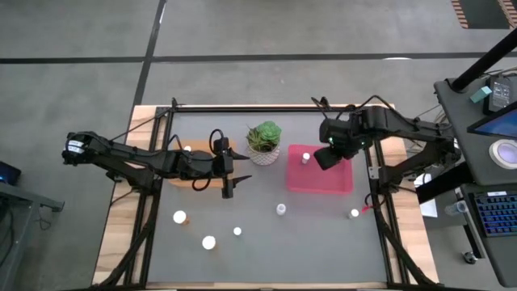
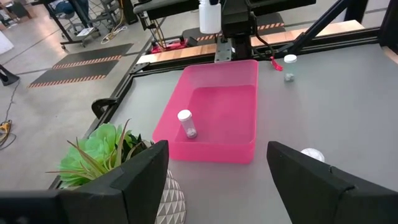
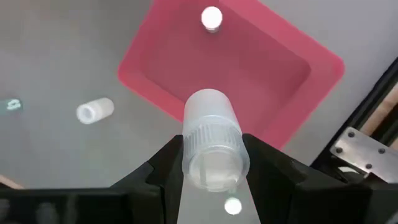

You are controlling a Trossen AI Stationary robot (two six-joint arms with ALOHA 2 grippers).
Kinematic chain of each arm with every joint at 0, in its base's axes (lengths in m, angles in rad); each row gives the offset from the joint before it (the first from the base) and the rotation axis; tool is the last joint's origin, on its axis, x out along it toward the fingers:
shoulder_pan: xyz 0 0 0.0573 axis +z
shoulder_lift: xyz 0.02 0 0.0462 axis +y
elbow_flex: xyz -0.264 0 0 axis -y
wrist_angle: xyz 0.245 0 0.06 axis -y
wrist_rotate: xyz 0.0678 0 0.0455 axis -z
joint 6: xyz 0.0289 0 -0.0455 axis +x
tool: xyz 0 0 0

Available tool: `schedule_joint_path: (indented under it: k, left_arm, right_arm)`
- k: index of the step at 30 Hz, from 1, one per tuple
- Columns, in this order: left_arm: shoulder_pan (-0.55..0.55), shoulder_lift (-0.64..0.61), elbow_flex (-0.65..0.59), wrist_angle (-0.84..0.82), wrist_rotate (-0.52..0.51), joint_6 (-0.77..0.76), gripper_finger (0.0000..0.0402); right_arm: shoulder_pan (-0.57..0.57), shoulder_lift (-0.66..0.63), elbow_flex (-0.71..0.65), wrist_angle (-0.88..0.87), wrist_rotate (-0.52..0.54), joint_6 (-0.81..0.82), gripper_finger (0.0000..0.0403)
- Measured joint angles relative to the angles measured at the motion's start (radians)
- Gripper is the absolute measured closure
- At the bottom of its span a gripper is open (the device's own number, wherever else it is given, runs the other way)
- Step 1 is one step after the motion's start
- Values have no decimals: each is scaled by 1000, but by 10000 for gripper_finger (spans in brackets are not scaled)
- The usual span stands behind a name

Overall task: Pick and place medicine bottles into bin by pill shape (circle, oval)
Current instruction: Put the right small white pill bottle in the pink bin

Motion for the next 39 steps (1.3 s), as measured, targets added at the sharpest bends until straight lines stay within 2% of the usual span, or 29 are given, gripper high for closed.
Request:
schedule_joint_path:
  k: [8,17,26,39]
  left_arm:
    - [0,0,0,0,0,0,145]
    - [0,0,0,-1,0,3,145]
    - [-1,0,0,-8,0,2,145]
    - [0,0,0,-4,0,0,145]
  right_arm:
    - [-80,1,0,0,-42,-74,264]
    - [-100,62,-31,11,-41,-213,264]
    - [-112,104,-192,158,-24,-383,264]
    - [-208,90,-462,315,-23,-545,264]
